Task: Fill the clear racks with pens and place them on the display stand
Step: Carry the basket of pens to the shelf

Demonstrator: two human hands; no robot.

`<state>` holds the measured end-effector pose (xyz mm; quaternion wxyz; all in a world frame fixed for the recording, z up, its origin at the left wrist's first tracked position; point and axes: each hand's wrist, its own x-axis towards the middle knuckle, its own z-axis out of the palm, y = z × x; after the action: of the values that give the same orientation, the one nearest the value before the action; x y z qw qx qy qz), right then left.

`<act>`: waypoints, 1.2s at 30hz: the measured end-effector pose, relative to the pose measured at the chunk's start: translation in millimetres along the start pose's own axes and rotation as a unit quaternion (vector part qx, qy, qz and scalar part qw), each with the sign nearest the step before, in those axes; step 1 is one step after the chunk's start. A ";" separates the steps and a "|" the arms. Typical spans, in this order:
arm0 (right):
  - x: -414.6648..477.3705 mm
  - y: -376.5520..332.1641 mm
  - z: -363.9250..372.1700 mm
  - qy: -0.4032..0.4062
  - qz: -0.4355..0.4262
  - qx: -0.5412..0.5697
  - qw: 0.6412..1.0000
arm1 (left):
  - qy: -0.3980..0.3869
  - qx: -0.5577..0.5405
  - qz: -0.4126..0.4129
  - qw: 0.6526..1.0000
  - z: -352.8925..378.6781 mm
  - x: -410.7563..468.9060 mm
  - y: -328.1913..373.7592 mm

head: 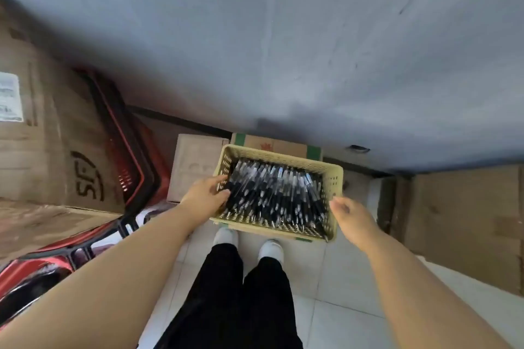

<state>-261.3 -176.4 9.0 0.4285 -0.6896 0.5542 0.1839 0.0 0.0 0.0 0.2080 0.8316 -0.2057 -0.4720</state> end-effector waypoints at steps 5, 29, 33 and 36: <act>26.8 2.7 19.8 0.047 0.026 0.129 0.990 | 0.069 -0.065 -0.037 0.995 11.7 26.4 -2.5; -139.2 -16.8 -16.7 0.116 0.082 0.294 0.945 | -0.123 0.102 0.093 0.983 -43.7 -59.3 89.3; -221.4 3.4 -7.3 0.202 0.132 0.379 0.893 | -0.181 0.161 0.178 0.954 -34.9 -104.7 126.7; -278.7 30.0 3.4 0.244 0.157 0.437 0.851 | -0.227 0.198 0.232 0.925 -12.5 -143.3 152.3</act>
<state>-376.9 -5.2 198.5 0.5022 -0.3573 0.7650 -0.1867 -78.7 -47.1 188.3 0.0902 0.6558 -0.5238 -0.5361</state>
